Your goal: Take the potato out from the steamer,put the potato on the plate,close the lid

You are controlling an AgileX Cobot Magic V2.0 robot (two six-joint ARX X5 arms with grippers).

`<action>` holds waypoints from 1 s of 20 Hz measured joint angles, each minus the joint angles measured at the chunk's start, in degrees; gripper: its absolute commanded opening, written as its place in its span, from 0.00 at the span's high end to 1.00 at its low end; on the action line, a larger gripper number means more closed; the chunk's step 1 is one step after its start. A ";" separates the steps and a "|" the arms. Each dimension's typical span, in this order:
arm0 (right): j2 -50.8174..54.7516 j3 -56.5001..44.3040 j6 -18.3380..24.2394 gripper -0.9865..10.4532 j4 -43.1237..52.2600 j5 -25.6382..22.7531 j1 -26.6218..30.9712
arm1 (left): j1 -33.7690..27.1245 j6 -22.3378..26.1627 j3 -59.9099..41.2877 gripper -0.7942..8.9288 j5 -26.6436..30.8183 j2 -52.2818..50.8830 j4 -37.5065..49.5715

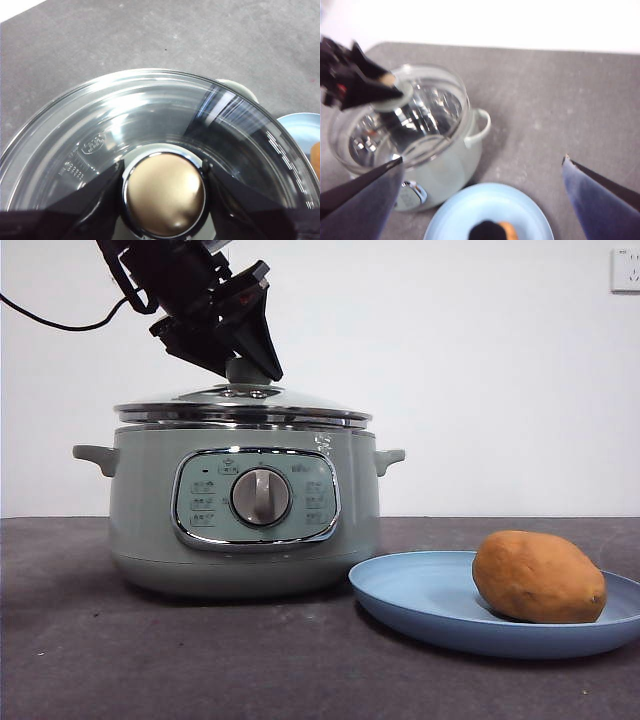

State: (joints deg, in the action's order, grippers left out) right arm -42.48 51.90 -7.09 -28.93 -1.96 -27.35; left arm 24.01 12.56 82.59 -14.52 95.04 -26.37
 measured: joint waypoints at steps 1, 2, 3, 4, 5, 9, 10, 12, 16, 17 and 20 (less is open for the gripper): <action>0.11 0.17 0.00 0.34 0.02 0.00 0.00 | 0.02 0.09 0.00 0.93 0.00 0.37 0.15; 0.13 0.17 0.00 0.34 -0.13 0.00 0.00 | 0.02 0.13 0.00 0.93 -0.02 0.96 0.31; 0.11 0.17 0.00 0.34 -0.42 0.00 0.00 | 0.00 0.22 0.00 0.93 -0.09 1.64 0.31; 0.11 0.17 0.00 0.34 -0.66 0.00 0.00 | 0.00 0.28 0.00 0.93 -0.20 1.68 0.46; 0.11 0.17 0.00 0.34 -0.85 0.02 0.00 | 0.00 0.33 0.00 0.93 -0.22 1.70 0.44; 0.11 0.17 0.00 0.34 -1.44 0.02 0.00 | 0.00 0.33 0.02 0.93 -0.17 1.70 0.39; 0.11 0.17 0.00 0.34 -1.53 0.04 0.00 | 0.00 0.33 0.02 0.93 -0.17 1.70 0.37; 0.11 0.17 0.00 0.34 -1.62 0.04 0.00 | 0.00 0.33 0.02 0.89 -0.20 1.73 0.26; 0.11 0.17 0.00 0.34 -1.75 0.28 0.00 | 0.00 0.26 0.17 0.50 -0.28 1.70 -0.55; 0.11 0.17 0.00 0.34 -1.77 0.35 0.00 | 0.00 0.26 0.17 0.42 -0.28 1.70 -0.59; 0.11 0.17 0.00 0.34 -2.08 0.44 0.00 | 0.00 0.11 0.20 0.39 -0.28 1.73 -0.61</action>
State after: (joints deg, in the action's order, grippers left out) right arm -42.37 52.07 -7.09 -31.00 -1.52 -27.35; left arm 24.01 12.67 82.78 -14.81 96.77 -26.98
